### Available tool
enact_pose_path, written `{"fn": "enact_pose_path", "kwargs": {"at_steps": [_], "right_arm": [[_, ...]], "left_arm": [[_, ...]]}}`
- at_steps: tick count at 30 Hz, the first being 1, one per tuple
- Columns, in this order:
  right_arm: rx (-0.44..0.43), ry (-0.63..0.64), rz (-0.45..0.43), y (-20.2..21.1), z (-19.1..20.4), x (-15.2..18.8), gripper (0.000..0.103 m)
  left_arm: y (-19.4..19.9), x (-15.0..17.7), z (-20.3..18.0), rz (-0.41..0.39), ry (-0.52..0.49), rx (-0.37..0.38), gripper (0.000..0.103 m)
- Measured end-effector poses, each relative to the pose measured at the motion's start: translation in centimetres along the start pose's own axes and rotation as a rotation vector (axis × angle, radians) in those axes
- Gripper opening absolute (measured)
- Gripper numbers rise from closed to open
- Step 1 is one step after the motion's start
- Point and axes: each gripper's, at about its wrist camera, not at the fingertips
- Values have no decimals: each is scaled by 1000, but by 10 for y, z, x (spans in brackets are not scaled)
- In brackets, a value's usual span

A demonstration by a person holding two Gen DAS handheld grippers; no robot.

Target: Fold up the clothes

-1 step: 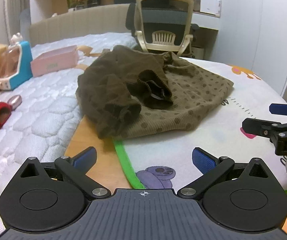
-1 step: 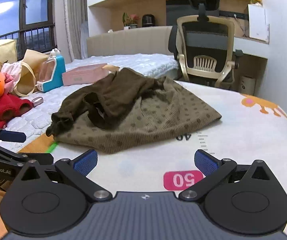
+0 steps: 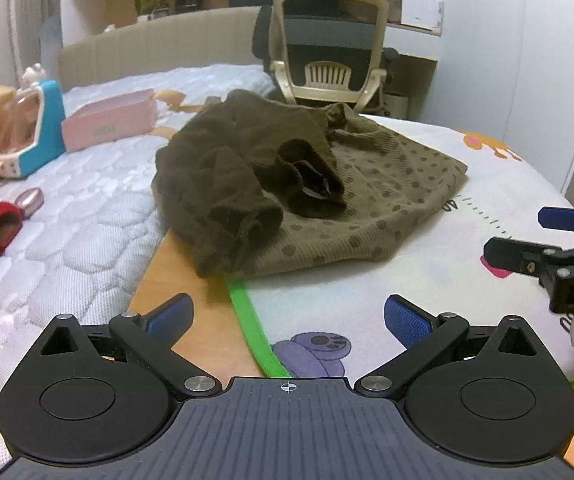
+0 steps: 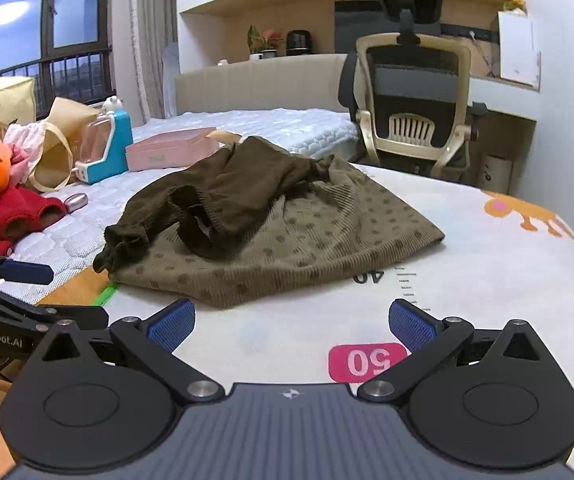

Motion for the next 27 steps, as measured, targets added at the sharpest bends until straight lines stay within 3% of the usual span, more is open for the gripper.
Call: {"fn": "enact_pose_path", "kwargs": {"at_steps": [8,27], "right_arm": [[41,99,56,-8,12,1,103],[21,76,42,-5,7,3,103]], "left_arm": [[-2,1,6,13,15,-11,103],[-1,-1,4,26,18,-17,103]]}}
Point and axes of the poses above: each gripper's, at about its wrist camera, not at the fingertips, and y roughly against the way its jaws point, z to its left, x to its underside, and after that the axes turned 11 degrees about -y, right-handed
